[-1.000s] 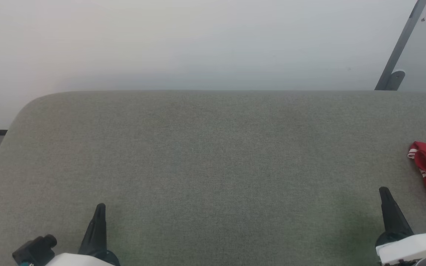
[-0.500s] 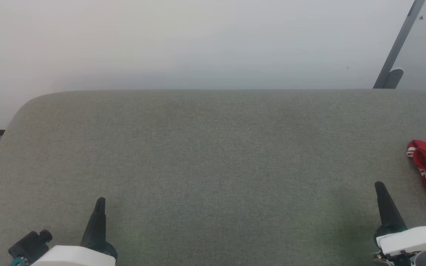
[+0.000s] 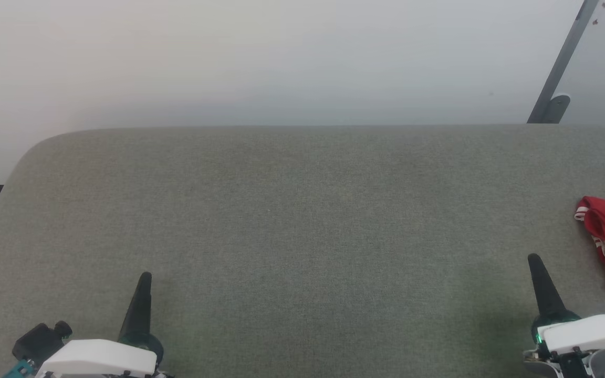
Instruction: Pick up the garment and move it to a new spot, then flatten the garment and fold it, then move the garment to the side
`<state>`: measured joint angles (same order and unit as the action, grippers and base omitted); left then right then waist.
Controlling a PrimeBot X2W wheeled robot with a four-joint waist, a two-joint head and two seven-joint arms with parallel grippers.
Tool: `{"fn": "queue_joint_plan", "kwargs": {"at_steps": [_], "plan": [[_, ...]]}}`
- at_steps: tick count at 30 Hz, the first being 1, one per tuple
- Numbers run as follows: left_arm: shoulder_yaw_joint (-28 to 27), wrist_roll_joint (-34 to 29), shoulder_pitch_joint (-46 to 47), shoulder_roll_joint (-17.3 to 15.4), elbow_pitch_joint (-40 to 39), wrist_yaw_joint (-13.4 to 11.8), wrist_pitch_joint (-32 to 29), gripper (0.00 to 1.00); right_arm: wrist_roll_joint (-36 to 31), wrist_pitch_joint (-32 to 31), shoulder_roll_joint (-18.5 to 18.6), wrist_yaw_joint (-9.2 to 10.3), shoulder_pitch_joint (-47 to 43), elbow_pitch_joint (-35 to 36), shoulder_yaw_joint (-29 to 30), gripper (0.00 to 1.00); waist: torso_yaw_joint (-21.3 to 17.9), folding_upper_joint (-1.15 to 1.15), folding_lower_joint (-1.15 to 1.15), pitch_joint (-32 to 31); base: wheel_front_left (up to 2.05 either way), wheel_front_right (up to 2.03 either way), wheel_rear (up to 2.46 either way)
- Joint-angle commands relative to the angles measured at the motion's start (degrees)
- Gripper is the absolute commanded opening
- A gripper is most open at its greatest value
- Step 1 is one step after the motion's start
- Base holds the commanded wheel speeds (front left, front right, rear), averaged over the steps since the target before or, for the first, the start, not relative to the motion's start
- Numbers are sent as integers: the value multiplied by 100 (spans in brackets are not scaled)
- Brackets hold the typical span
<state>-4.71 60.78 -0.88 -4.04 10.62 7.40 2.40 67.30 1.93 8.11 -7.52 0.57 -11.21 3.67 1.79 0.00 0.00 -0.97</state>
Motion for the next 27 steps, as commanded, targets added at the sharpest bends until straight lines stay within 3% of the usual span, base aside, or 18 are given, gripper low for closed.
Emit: {"fn": "queue_joint_plan", "kwargs": {"at_steps": [1,27], "plan": [[-30,142,162,-15,-32,7,-46,0,125,-40,-9,2,152,40,22,0,-3,0,0,2,0,0,0],[-85,1572,429,27,143,11,-438,0,1245,-423,-245,2,363,-109,142,0,-73,0,0,47,0,0,0]]}}
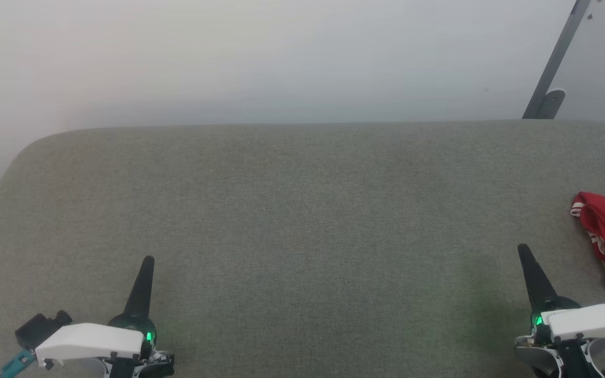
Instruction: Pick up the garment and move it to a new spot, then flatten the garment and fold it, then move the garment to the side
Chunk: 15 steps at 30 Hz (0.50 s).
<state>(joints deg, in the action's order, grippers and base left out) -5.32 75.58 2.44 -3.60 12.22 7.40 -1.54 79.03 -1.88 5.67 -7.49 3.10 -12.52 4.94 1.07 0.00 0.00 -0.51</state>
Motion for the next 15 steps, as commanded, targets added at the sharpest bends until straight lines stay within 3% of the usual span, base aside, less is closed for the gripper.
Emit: {"fn": "queue_joint_plan", "kwargs": {"at_steps": [1,15], "plan": [[-25,146,107,-15,-9,11,-54,0,107,-49,-11,-1,113,18,20,0,-3,0,0,2,0,0,0],[-50,736,225,8,64,13,-213,0,577,-212,-117,-1,204,-47,68,0,-38,0,0,25,0,0,0]]}}
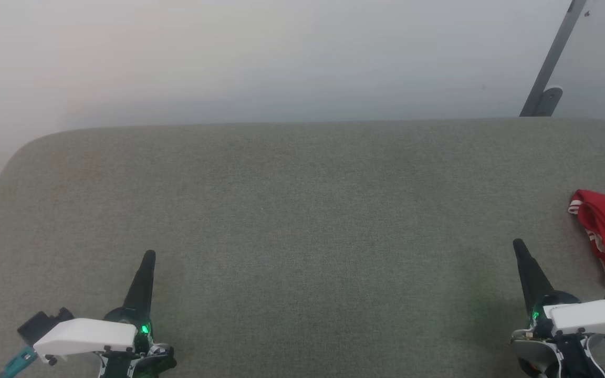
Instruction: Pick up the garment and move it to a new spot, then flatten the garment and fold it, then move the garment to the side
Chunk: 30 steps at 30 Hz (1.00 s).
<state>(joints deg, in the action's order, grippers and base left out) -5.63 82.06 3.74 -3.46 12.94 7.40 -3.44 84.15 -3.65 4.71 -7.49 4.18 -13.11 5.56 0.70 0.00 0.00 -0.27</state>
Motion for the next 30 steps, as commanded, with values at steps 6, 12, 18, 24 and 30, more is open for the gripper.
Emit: {"fn": "queue_joint_plan", "kwargs": {"at_steps": [6,12,18,24,30], "plan": [[-32,333,165,4,24,14,-101,0,271,-103,-61,-1,121,-19,30,0,-17,0,0,11,0,0,0],[-46,637,201,15,63,14,-170,0,498,-179,-109,-1,177,-54,57,0,-36,0,0,23,0,0,0],[-57,860,252,25,91,15,-239,0,673,-243,-154,0,216,-81,80,0,-52,0,0,34,0,0,0],[-68,1072,274,34,120,16,-307,0,858,-301,-196,0,226,-105,101,0,-68,0,0,44,0,0,0],[-72,1067,279,37,117,16,-304,0,844,-299,-193,0,226,-100,99,0,-70,0,0,45,0,0,0]]}}
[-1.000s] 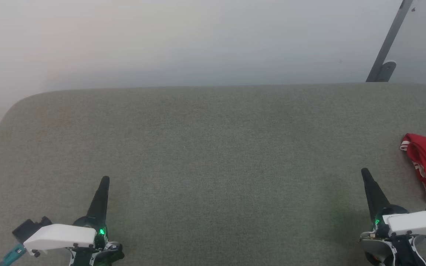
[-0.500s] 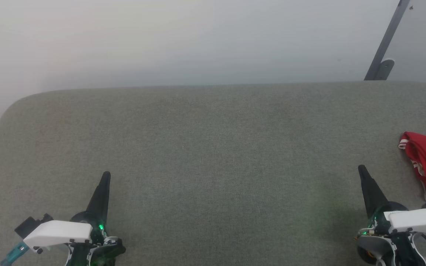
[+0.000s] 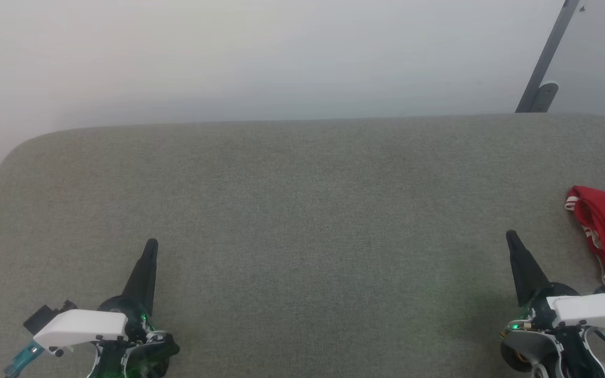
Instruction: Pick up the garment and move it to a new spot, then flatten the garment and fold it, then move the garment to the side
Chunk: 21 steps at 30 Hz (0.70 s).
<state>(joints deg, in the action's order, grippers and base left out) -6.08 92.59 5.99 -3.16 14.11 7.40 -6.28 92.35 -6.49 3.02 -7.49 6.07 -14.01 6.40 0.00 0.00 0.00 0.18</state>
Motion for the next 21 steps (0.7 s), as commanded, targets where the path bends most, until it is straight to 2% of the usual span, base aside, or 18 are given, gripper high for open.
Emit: {"fn": "queue_joint_plan", "kwargs": {"at_steps": [1,21], "plan": [[-28,13,54,8,0,16,-21,0,24,-16,-23,0,36,-10,15,0,0,0,0,0,0,0,0],[-37,0,56,15,-1,16,-32,0,18,-21,-25,0,36,-8,18,0,0,0,0,0,0,0,0]]}}
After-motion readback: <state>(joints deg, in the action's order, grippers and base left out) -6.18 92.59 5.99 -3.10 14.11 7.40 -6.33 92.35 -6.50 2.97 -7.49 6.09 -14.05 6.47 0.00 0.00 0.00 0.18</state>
